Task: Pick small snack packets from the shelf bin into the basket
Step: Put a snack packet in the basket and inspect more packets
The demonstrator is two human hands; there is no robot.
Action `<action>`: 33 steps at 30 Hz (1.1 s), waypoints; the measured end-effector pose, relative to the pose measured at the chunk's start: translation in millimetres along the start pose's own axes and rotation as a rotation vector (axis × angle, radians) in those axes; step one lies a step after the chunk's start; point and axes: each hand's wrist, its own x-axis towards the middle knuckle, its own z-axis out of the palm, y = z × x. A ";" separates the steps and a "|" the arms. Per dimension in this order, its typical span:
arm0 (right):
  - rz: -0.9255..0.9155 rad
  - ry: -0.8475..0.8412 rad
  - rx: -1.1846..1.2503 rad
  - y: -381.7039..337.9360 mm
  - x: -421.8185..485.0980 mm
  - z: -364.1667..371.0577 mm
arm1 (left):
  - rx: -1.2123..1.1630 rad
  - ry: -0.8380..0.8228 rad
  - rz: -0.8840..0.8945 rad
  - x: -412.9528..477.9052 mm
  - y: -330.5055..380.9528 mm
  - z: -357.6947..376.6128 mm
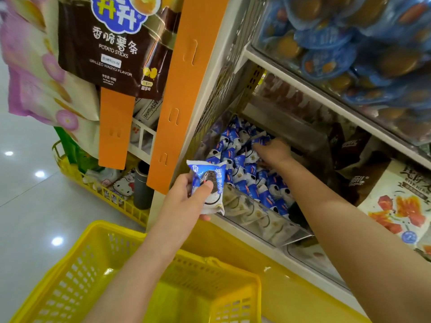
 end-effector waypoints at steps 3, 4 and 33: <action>-0.061 0.096 0.138 2.6 -23.4 -15.2 | -0.007 0.011 -0.043 -2.0 -0.7 1.5; -0.067 0.109 0.229 2.6 -33.4 -19.8 | -0.020 0.011 -0.063 -3.2 -0.9 2.0; -0.159 -0.533 0.526 -17.8 -151.6 -7.0 | -0.309 -0.197 -0.172 -24.1 15.7 -13.3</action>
